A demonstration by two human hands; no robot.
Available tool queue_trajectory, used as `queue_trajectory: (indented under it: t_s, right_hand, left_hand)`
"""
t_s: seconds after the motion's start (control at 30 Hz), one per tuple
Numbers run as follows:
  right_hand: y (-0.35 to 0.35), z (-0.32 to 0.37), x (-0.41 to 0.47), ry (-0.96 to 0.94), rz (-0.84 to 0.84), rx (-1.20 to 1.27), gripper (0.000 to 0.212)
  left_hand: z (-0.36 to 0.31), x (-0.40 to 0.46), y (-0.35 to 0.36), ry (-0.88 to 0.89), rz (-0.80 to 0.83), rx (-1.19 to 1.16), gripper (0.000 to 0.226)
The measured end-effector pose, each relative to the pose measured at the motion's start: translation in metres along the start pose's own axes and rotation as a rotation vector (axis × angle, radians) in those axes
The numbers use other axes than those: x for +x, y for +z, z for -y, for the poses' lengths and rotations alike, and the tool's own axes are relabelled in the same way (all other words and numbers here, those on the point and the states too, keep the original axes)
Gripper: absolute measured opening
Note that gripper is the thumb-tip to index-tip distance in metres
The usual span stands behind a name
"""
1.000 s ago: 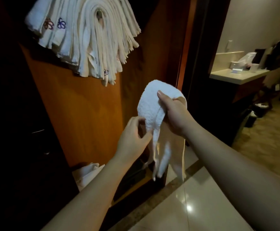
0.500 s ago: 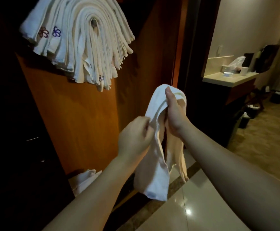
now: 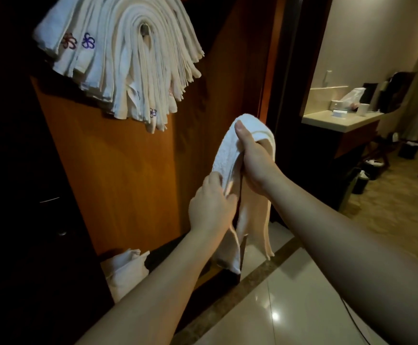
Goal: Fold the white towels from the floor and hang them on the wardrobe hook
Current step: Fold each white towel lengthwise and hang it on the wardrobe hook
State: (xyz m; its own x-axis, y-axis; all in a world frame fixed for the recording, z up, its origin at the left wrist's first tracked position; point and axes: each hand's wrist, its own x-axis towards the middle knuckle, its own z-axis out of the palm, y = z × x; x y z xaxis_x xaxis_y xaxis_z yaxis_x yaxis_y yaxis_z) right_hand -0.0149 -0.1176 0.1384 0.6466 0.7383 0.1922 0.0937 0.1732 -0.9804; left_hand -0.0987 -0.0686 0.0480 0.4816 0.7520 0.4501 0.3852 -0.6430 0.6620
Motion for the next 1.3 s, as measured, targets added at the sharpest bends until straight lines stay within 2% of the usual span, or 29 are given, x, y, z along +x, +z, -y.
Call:
queue_trajectory:
  t_s: [0.13,0.2,0.27,0.4,0.53,0.6,0.67,0.77,0.83,0.93,1.03,1.07,1.1,1.13,1.2,1.23,1.3]
  right_hand:
    - [-0.021,0.013,0.014,-0.038,-0.131,-0.039,0.096]
    - [-0.034,0.018,0.023,-0.070,-0.158,-0.059,0.073]
    - [-0.043,0.022,0.028,-0.106,-0.152,-0.101,0.062]
    - [-0.052,0.023,0.032,-0.174,-0.145,-0.334,0.065]
    - [-0.061,0.033,0.036,-0.239,-0.248,-0.476,0.094]
    - [-0.064,0.041,0.039,-0.271,-0.296,-0.441,0.103]
    - [-0.060,0.049,0.041,-0.271,-0.313,-0.361,0.096]
    - [-0.050,0.056,0.044,-0.266,-0.311,-0.227,0.050]
    - [-0.044,0.059,0.044,-0.263,-0.316,-0.181,0.035]
    - [-0.039,0.063,0.039,-0.257,-0.304,-0.124,0.032]
    - [-0.039,0.073,0.037,-0.271,-0.271,0.077,0.030]
    - [-0.038,0.078,0.037,-0.279,-0.253,0.153,0.028]
    - [-0.035,0.083,0.036,-0.284,-0.235,0.222,0.025]
    - [-0.033,0.087,0.037,-0.283,-0.218,0.281,0.020]
    - [-0.029,0.092,0.037,-0.262,-0.196,0.345,0.012]
    - [-0.029,0.092,0.038,-0.241,-0.193,0.345,0.011]
    - [-0.034,0.089,0.041,-0.196,-0.214,0.331,0.014]
  left_hand:
    - [0.040,0.005,-0.003,-0.103,0.034,0.055,0.017]
    - [0.060,0.005,-0.006,-0.091,0.034,0.131,0.009]
    - [0.078,0.006,-0.011,-0.049,0.038,0.216,0.004]
    - [0.096,0.006,-0.020,-0.094,0.039,0.143,0.013]
    - [0.103,0.010,-0.043,-0.070,-0.081,0.053,0.022]
    - [0.104,0.013,-0.060,-0.040,-0.188,-0.021,0.019]
    - [0.107,0.016,-0.070,-0.064,-0.257,-0.137,0.019]
    - [0.111,0.015,-0.071,-0.159,-0.268,-0.350,0.016]
    - [0.113,0.010,-0.065,-0.199,-0.259,-0.481,0.018]
    - [0.107,0.003,-0.068,-0.225,-0.301,-0.800,0.029]
    - [0.092,0.008,-0.089,-0.077,-0.469,-1.012,0.026]
    - [0.090,0.012,-0.095,-0.047,-0.447,-1.133,0.025]
    - [0.086,0.014,-0.095,-0.082,-0.350,-1.242,0.034]
    - [0.081,0.012,-0.091,-0.169,-0.187,-1.318,0.044]
    - [0.070,0.001,-0.076,-0.337,0.132,-1.316,0.042]
    - [0.070,-0.005,-0.068,-0.375,0.197,-1.283,0.039]
    - [0.073,-0.011,-0.061,-0.382,0.190,-1.283,0.032]
